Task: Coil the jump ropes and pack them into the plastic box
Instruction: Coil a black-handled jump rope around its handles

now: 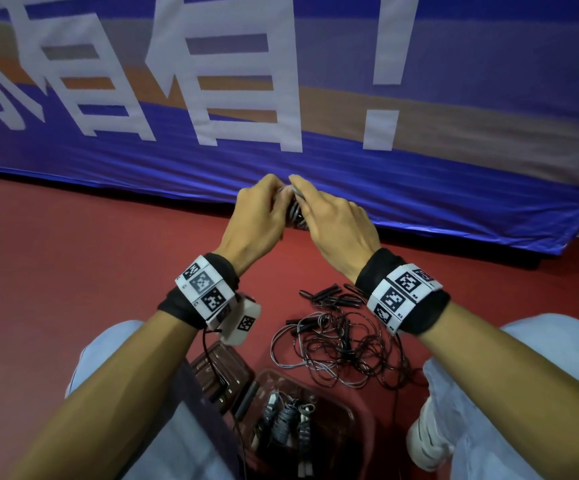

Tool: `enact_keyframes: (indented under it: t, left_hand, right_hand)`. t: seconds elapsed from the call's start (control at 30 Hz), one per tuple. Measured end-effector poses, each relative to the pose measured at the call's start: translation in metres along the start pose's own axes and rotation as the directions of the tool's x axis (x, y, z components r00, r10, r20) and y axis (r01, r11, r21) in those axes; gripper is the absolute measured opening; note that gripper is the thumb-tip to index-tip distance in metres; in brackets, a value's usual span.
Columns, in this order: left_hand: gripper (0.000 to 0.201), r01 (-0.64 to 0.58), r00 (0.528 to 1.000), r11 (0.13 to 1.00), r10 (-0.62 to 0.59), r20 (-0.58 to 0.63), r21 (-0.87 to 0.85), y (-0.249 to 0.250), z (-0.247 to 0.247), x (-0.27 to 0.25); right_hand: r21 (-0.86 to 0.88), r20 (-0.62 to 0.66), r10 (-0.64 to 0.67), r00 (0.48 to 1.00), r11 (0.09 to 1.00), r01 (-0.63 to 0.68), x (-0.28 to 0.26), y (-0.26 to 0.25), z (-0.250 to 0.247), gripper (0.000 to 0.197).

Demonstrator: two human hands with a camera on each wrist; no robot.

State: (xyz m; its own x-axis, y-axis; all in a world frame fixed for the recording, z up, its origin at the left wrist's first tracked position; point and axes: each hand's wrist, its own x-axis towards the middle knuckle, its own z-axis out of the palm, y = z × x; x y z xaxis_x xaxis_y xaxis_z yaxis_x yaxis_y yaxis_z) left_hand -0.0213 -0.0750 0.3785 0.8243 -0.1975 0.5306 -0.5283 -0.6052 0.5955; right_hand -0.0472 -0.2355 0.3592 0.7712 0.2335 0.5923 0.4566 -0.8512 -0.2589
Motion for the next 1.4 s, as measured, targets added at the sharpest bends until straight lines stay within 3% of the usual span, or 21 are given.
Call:
enact_keyframes:
  t: [0.1,0.17,0.23,0.3,0.37,0.47,0.57,0.63,0.73,0.9,1.07,1.23,1.4]
  left_hand:
    - [0.034,0.097,0.995,0.995,-0.097,-0.02,-0.008,0.001,0.001,0.002]
    - [0.037,0.193,0.979,0.981,-0.191,0.077,-0.024,-0.002,0.002,0.003]
    - [0.038,0.329,0.901,0.941,-0.288,0.324,-0.081,-0.007,0.0,0.006]
    - [0.039,0.448,0.763,0.889,-0.328,0.558,-0.09,-0.009,-0.006,0.007]
    - [0.04,0.532,0.664,0.843,-0.359,0.656,-0.077,-0.009,-0.012,0.007]
    - [0.04,0.645,0.61,0.75,-0.389,0.691,-0.147,-0.009,-0.015,0.008]
    - [0.038,0.659,0.583,0.728,-0.336,0.74,-0.189,-0.008,-0.016,0.007]
    - [0.036,0.624,0.587,0.759,-0.297,0.753,-0.187,-0.006,-0.019,0.005]
    - [0.026,0.567,0.632,0.808,-0.302,0.714,-0.16,-0.002,-0.021,0.002]
    - [0.004,0.575,0.693,0.799,-0.36,0.624,-0.176,-0.008,-0.014,0.003]
    - [0.01,0.572,0.752,0.794,-0.404,0.521,-0.209,-0.002,-0.005,0.003]
    - [0.017,0.554,0.756,0.811,-0.395,0.523,-0.188,0.002,-0.004,0.003]
    - [0.025,0.554,0.764,0.811,-0.405,0.502,-0.189,0.004,-0.004,0.004]
  right_hand:
    - [-0.021,0.075,-0.021,0.997,1.0,0.023,0.002,0.002,0.0,0.057]
    - [-0.071,0.141,-0.047,0.989,0.996,0.058,0.002,0.007,0.0,0.057]
    - [-0.132,0.217,-0.086,0.972,0.984,0.116,-0.002,0.009,0.003,0.059]
    - [-0.163,0.292,-0.107,0.95,0.974,0.159,-0.008,0.005,0.007,0.062]
    - [-0.182,0.341,-0.089,0.936,0.971,0.158,-0.011,0.0,0.009,0.063]
    - [-0.226,0.358,-0.054,0.932,0.964,0.142,-0.008,0.0,0.004,0.066]
    - [-0.221,0.403,-0.071,0.913,0.96,0.172,-0.007,0.004,-0.001,0.063]
    - [-0.199,0.431,-0.084,0.898,0.962,0.185,-0.007,0.005,-0.002,0.06]
    - [-0.169,0.436,-0.084,0.896,0.97,0.173,-0.005,0.007,-0.002,0.058]
    - [-0.209,0.418,-0.078,0.905,0.961,0.179,-0.004,0.011,-0.004,0.057]
    - [-0.179,0.41,-0.044,0.911,0.975,0.128,-0.006,0.01,-0.001,0.057]
    - [-0.124,0.339,0.02,0.94,0.992,0.024,-0.008,0.011,-0.001,0.039]
    - [-0.013,0.331,0.05,0.942,0.999,-0.048,-0.007,0.011,0.0,0.034]
